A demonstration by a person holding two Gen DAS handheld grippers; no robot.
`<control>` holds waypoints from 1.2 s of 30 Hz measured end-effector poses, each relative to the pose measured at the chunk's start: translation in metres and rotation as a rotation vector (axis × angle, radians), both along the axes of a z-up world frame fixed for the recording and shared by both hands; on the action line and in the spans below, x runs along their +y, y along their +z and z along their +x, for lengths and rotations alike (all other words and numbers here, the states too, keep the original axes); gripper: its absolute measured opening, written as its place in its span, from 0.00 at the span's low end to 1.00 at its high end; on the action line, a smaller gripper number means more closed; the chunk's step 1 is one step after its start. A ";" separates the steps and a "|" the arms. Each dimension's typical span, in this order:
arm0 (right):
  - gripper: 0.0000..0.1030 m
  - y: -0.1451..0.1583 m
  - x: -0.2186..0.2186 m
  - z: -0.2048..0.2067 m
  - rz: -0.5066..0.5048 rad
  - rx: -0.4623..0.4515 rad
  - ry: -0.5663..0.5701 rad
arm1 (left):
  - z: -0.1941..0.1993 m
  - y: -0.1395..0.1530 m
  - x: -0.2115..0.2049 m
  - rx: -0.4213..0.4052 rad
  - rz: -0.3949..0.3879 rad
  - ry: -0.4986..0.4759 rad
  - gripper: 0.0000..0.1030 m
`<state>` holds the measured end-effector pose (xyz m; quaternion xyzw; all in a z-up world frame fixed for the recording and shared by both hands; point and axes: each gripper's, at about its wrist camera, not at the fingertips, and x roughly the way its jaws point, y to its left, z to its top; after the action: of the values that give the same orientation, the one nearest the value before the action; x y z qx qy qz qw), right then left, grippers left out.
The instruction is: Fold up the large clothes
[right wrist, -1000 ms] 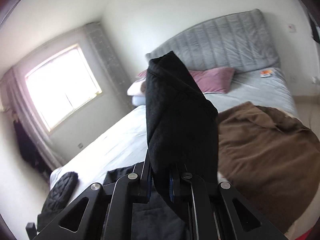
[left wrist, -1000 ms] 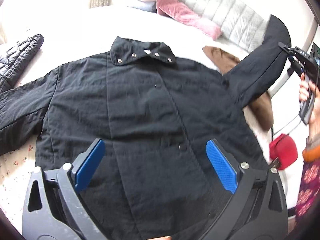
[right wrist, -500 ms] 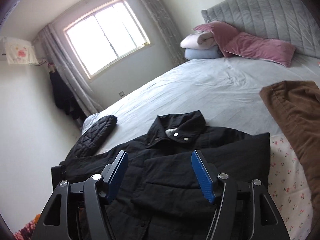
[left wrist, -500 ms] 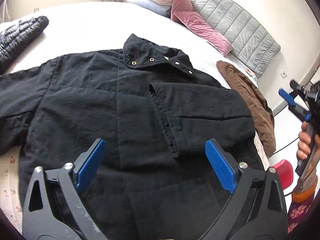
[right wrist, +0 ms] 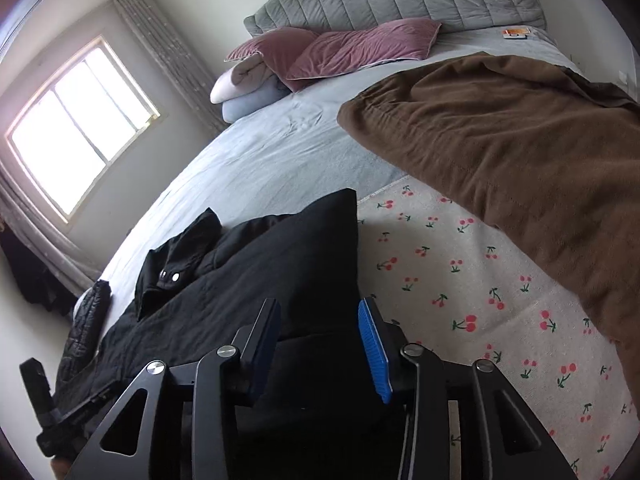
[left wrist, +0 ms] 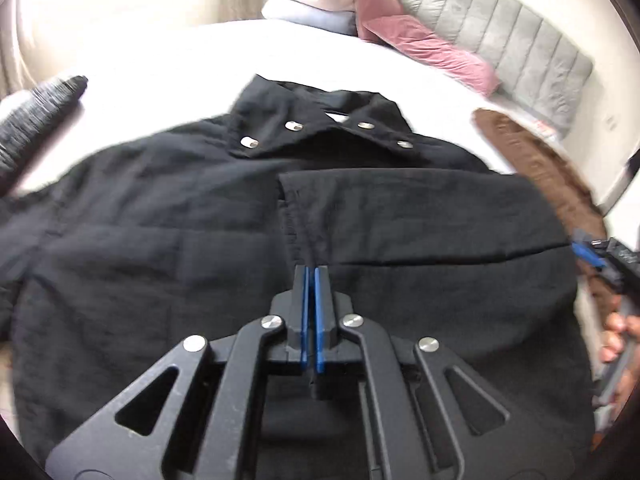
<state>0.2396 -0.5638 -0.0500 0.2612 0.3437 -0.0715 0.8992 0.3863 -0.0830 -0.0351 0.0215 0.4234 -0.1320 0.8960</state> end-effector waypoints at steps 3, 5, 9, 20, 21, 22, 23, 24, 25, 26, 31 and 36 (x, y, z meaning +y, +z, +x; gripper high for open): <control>0.38 -0.014 0.004 0.003 -0.039 0.027 -0.009 | 0.006 -0.004 0.006 0.035 0.065 0.064 0.05; 0.38 -0.013 0.007 0.001 -0.056 0.021 -0.021 | -0.002 0.007 0.014 0.031 -0.078 0.024 0.06; 0.38 0.012 0.027 -0.016 -0.140 -0.076 -0.011 | -0.020 0.015 0.008 0.006 -0.246 -0.146 0.11; 0.36 -0.024 0.075 0.004 -0.304 0.058 0.125 | -0.019 -0.039 0.012 0.168 -0.389 -0.179 0.21; 0.39 -0.020 0.078 0.001 -0.315 0.061 0.124 | -0.019 -0.034 0.014 0.190 -0.394 -0.176 0.34; 0.40 -0.015 0.080 -0.003 -0.306 0.063 0.122 | -0.021 -0.026 0.019 0.202 -0.391 -0.165 0.44; 0.45 -0.011 0.081 -0.009 -0.277 0.061 0.125 | -0.026 -0.019 0.023 0.196 -0.399 -0.159 0.61; 0.53 -0.006 0.082 -0.014 -0.242 0.054 0.137 | -0.029 -0.014 0.026 0.185 -0.396 -0.148 0.76; 0.57 -0.001 0.085 -0.021 -0.210 0.045 0.146 | -0.033 -0.007 0.030 0.170 -0.369 -0.123 0.82; 0.63 0.004 0.088 -0.026 -0.196 0.044 0.150 | -0.039 0.003 0.037 0.149 -0.337 -0.107 0.84; 0.72 0.035 0.112 -0.054 -0.187 0.078 0.153 | -0.060 0.039 0.082 0.082 -0.197 -0.084 0.84; 0.79 0.061 0.145 -0.078 -0.203 0.131 0.158 | -0.068 0.065 0.167 0.079 -0.117 0.079 0.84</control>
<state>0.1613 -0.4192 0.0111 0.1358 0.4122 -0.0519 0.8994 0.3180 0.0845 0.0299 -0.0527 0.4505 -0.1216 0.8829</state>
